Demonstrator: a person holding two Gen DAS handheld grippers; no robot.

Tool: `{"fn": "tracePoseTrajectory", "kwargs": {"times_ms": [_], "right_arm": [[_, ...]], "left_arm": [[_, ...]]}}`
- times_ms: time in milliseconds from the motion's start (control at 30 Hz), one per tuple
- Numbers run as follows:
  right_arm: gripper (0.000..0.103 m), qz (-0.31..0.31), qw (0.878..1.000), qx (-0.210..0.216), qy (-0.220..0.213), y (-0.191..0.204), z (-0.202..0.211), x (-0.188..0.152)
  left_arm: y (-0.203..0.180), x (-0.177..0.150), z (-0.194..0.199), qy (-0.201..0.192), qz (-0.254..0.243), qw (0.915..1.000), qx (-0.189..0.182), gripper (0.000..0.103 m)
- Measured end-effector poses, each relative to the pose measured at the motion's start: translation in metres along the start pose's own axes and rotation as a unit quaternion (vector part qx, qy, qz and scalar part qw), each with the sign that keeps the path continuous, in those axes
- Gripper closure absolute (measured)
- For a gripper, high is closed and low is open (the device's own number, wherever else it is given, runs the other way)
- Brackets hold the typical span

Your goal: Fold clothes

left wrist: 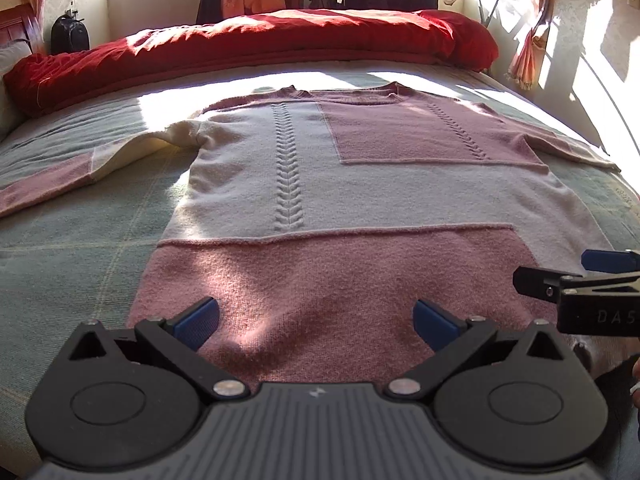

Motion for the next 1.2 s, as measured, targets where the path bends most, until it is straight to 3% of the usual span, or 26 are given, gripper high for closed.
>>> {"fn": "tracePoseTrajectory", "kwargs": {"times_ms": [167,300,467,633,767,1000,1200], "right_arm": [[0.0,0.038,0.999,0.015,0.036,0.021,-0.028,0.003],[0.0,0.054,0.998,0.006,0.015,0.025,-0.016,-0.017],[0.0,0.053,0.999,0.013,-0.002,0.021,-0.006,-0.029],[0.0,0.051,0.999,0.002,-0.017,0.024,-0.006,-0.032],[0.0,0.052,0.999,-0.001,-0.014,0.024,-0.006,-0.031],[0.0,0.054,0.998,-0.012,-0.011,0.026,-0.007,-0.031],[0.0,0.068,0.998,-0.016,0.008,0.028,-0.006,-0.022]], "left_arm": [[0.012,-0.01,-0.009,0.027,0.022,0.9992,-0.019,0.001],[0.014,-0.014,-0.009,0.013,0.026,0.9992,-0.026,0.001],[0.004,-0.012,-0.006,0.001,0.006,1.0,-0.008,0.001],[-0.002,0.003,-0.005,-0.013,0.005,0.999,-0.043,0.001],[0.003,0.008,-0.022,0.03,0.043,0.9968,-0.061,0.001],[0.015,-0.004,-0.01,0.012,0.03,0.9982,-0.05,0.001],[0.028,0.016,0.0,-0.026,0.04,0.998,-0.041,0.001]]}}
Point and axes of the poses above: each gripper's, at about its wrist camera, not at the fingertips, and z roughly against the way its jaws point, y to its left, x to its top, the point moved 4 cm from there along -z, roughly the way its jaws point, and after that the axes turned 9 degrees about z, right-handed, at the moved point
